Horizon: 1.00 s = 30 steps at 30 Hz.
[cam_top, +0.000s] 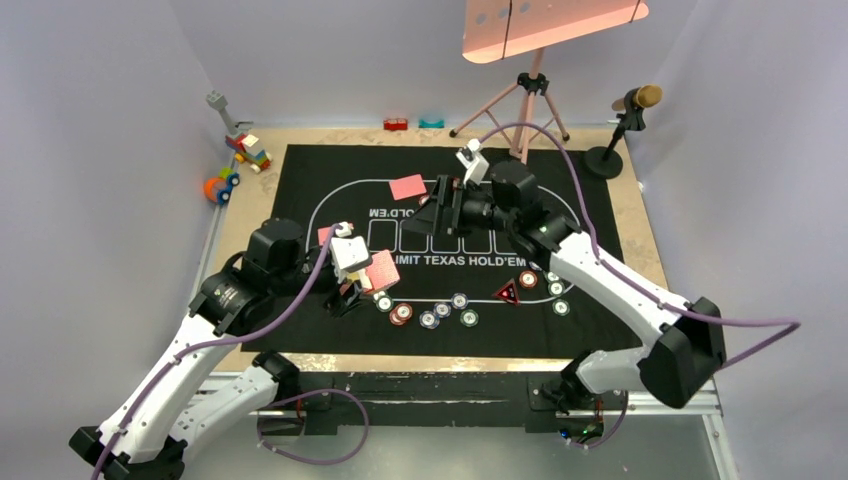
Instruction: Distribute texas hold em gaming equipment
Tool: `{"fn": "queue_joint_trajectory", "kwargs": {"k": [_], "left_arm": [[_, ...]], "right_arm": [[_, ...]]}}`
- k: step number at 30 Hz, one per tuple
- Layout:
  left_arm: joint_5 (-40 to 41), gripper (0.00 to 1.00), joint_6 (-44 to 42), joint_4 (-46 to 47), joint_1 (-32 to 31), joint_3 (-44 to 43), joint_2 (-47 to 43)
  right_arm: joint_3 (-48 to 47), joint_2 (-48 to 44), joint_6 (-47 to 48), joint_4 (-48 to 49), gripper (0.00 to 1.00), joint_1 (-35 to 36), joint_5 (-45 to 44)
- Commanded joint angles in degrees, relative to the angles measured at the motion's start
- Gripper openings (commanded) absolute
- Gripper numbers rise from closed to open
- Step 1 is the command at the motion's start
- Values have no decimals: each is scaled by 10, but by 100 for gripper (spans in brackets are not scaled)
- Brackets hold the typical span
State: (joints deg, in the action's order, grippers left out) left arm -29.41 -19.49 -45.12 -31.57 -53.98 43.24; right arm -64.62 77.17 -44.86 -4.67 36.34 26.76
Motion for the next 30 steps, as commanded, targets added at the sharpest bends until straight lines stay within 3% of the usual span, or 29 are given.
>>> {"fn": "queue_joint_trajectory", "kwargs": {"k": [1,9,22,30], "left_arm": [[-16,22,4,35,1,-10,-2],[-5,23,4,40,1,-21,4],[-5,23,0,45,1,-44,19],[-5,22,1,49,1,-44,21]], "right_arm": [[40,-43,-27,36,94,29,42],[21,-25,-44,55,96,99,42],[-23,67,-52,70,98,120,103],[-13,74,-68,75,69,119,129]]}}
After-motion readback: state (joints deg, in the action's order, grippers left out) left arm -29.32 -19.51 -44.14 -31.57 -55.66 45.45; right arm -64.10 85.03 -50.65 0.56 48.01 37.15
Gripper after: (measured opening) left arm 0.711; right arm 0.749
